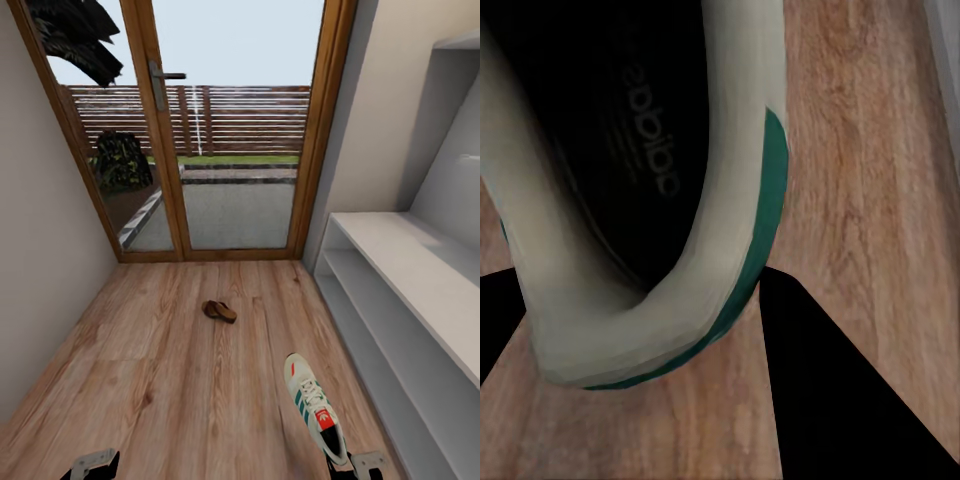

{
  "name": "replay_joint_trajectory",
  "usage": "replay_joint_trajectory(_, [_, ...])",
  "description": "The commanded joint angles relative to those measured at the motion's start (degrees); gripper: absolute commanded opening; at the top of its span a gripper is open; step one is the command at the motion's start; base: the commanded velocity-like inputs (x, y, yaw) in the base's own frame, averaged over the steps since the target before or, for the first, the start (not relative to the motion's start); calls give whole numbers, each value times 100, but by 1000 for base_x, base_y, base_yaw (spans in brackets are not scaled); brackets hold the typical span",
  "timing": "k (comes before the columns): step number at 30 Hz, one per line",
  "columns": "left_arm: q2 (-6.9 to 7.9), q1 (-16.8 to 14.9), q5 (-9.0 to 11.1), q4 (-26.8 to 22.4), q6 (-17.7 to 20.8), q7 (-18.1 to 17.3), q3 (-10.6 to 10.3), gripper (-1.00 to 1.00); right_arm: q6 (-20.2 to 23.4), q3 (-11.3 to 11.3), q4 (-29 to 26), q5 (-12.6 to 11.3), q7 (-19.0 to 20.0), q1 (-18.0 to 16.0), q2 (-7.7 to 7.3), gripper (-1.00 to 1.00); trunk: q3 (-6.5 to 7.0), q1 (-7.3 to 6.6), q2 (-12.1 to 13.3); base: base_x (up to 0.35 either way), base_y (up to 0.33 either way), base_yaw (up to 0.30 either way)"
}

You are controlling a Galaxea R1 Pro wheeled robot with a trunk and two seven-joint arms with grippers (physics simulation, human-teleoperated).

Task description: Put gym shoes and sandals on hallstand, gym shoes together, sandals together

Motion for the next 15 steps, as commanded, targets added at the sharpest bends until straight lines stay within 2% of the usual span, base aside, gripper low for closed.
replay_joint_trajectory(1, [-1,-6,11,8,-11,-57,48,100,-19,-49,0,-1,56,-3,1,-100,-5,3,-2,339,0,241])
replay_joint_trajectory(6, [-1,-5,11,8,-11,-57,48,100,-19,-50,0,-1,66,-6,1,-100,-5,3,-2,339,0,118])
replay_joint_trajectory(15, [-1,-4,11,8,-10,-57,48,100,-19,-54,0,-1,74,-4,1,-100,-5,3,-2,339,0,18])
